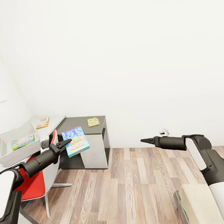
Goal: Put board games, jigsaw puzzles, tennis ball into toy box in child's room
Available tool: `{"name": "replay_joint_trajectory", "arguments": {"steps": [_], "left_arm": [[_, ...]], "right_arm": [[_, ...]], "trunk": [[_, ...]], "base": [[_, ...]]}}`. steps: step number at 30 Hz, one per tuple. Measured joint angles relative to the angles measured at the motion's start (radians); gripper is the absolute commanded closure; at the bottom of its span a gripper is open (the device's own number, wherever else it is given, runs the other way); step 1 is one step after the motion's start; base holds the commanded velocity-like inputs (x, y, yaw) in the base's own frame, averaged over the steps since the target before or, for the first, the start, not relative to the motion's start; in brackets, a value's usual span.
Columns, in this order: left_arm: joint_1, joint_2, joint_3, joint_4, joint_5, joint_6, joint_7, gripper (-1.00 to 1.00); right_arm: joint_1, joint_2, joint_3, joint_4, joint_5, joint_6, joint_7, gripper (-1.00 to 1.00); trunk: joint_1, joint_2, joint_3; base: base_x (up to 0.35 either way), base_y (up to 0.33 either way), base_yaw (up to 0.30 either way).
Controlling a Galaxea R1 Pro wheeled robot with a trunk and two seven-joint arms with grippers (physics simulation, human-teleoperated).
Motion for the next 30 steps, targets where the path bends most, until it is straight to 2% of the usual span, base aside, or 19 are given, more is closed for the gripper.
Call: {"name": "replay_joint_trajectory", "arguments": {"steps": [3,6,14,23,30], "left_arm": [[0.007,0.001,0.006,0.0,-0.001,-0.001,-0.005,1.0],[0.014,0.001,0.033,-0.001,-0.002,-0.001,-0.011,1.0],[0.016,0.001,0.041,-0.001,-0.003,-0.001,-0.015,1.0],[0.016,0.0,0.038,-0.001,-0.005,0.0,-0.018,1.0],[0.015,-0.008,0.021,-0.001,-0.004,-0.001,-0.015,1.0]], "right_arm": [[0.001,0.018,0.001,0.001,0.007,0.0,-0.022,-1.0],[0.002,0.033,0.002,0.001,0.014,0.0,-0.04,-1.0],[0.002,0.037,0.003,0.001,0.016,0.0,-0.045,-1.0],[0.002,0.038,0.003,0.002,0.018,0.0,-0.047,-1.0],[0.002,0.04,0.003,0.002,0.018,-0.001,-0.047,-1.0]], "trunk": [[0.0,0.0,0.0],[0.0,0.0,0.0],[0.0,0.0,0.0],[0.0,0.0,0.0],[0.0,0.0,0.0]], "base": [[0.298,-0.035,0.026],[0.326,-0.01,0.191],[0.332,0.019,0.249],[0.328,0.124,0.282],[0.131,0.047,0.292]]}}
